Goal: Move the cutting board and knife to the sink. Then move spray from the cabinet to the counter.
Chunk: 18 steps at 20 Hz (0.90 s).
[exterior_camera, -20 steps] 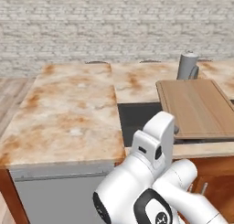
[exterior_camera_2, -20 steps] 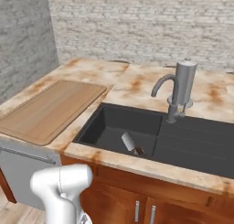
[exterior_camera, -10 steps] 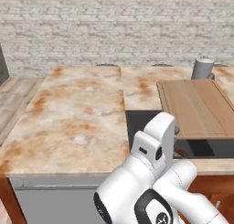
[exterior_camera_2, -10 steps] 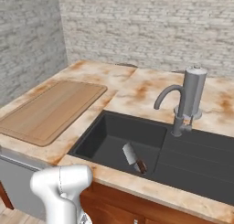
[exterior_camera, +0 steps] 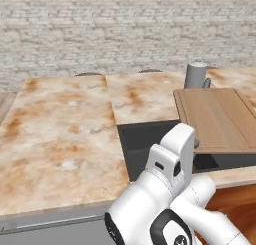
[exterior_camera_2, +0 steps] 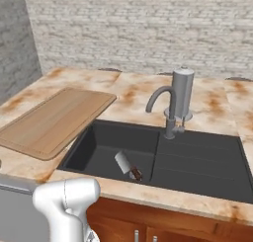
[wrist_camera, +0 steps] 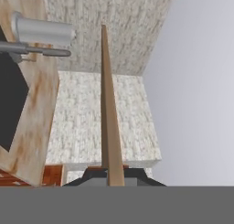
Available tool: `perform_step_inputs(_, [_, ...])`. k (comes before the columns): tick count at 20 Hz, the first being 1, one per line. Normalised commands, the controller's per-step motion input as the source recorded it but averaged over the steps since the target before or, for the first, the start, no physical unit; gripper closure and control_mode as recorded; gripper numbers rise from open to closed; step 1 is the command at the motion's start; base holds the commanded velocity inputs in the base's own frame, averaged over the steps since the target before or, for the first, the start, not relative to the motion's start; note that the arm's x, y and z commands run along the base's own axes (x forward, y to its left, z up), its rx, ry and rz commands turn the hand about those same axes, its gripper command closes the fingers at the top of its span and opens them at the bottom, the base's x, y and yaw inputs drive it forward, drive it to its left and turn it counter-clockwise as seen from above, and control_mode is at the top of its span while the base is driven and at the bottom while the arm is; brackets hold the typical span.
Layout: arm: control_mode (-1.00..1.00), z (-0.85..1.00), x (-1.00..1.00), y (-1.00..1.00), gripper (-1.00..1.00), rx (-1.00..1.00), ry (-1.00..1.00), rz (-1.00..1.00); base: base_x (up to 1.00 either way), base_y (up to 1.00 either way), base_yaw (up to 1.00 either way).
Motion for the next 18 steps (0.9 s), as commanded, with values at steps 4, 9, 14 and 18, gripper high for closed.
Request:
perform_step_inputs(4, [1.00, 0.00, 0.00, 0.00, 1.00, 0.00, 0.00, 0.00, 0.55, -0.65, -0.30])
perform_step_inputs(9, [1.00, 0.00, 0.00, 0.00, 1.00, 0.00, 0.00, 0.00, 0.41, -0.42, -0.14])
perform_step_inputs(14, [-1.00, 0.00, 0.40, -0.13, 1.00, 0.04, 0.09, 0.03, 0.00, 0.00, 0.00])
perform_step_inputs(18, [-1.00, 0.00, 0.08, -0.04, 1.00, 0.01, 0.17, 0.11, 0.00, 0.00, 0.00])
